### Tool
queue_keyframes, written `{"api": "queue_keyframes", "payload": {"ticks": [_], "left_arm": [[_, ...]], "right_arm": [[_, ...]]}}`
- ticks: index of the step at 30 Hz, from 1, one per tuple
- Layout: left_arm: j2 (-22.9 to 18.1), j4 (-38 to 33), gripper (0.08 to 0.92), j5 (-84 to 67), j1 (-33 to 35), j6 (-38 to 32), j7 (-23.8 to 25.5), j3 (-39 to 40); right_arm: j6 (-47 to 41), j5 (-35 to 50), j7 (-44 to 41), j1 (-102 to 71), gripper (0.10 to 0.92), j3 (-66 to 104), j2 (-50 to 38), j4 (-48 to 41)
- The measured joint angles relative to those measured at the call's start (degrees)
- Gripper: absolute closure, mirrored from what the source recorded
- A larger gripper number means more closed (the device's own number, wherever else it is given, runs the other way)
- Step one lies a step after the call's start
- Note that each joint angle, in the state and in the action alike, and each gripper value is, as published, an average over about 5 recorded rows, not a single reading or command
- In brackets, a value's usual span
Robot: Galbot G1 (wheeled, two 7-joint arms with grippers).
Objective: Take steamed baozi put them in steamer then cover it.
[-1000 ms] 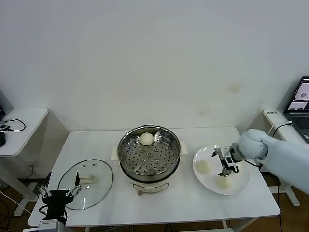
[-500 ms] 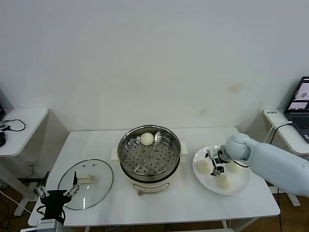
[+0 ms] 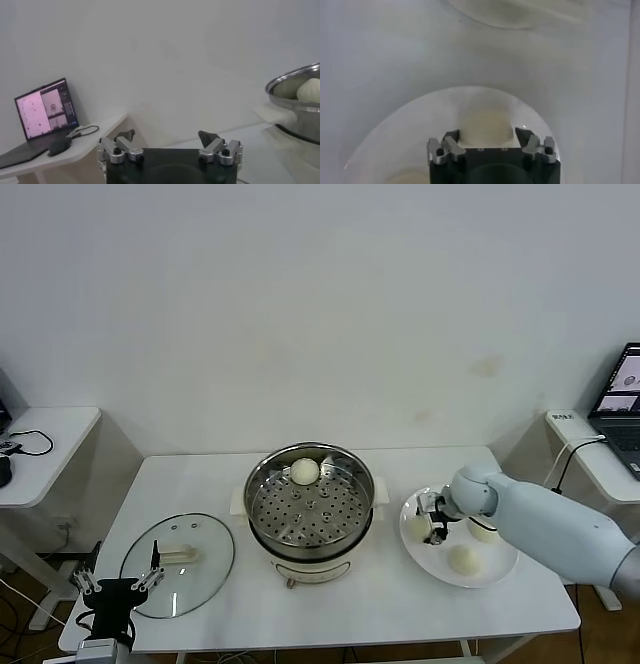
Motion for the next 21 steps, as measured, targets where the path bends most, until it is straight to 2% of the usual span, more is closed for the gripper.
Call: {"api": "queue_keyframes", "payload": {"ticks": [6, 21], "left_arm": [[0.1, -0.4, 0.177, 0.0, 0.2, 0.0, 0.0, -0.1], [0.8, -1.2, 0.177, -0.1, 0.1, 0.0, 0.2, 0.3]], "right_arm": [[-0.1, 0.6, -1.0, 0.9, 0.522, 0.1, -0.4, 0.4], [-0.6, 8.2, -4.4, 17.1, 0.508, -7.0, -4.8, 5.4]]}}
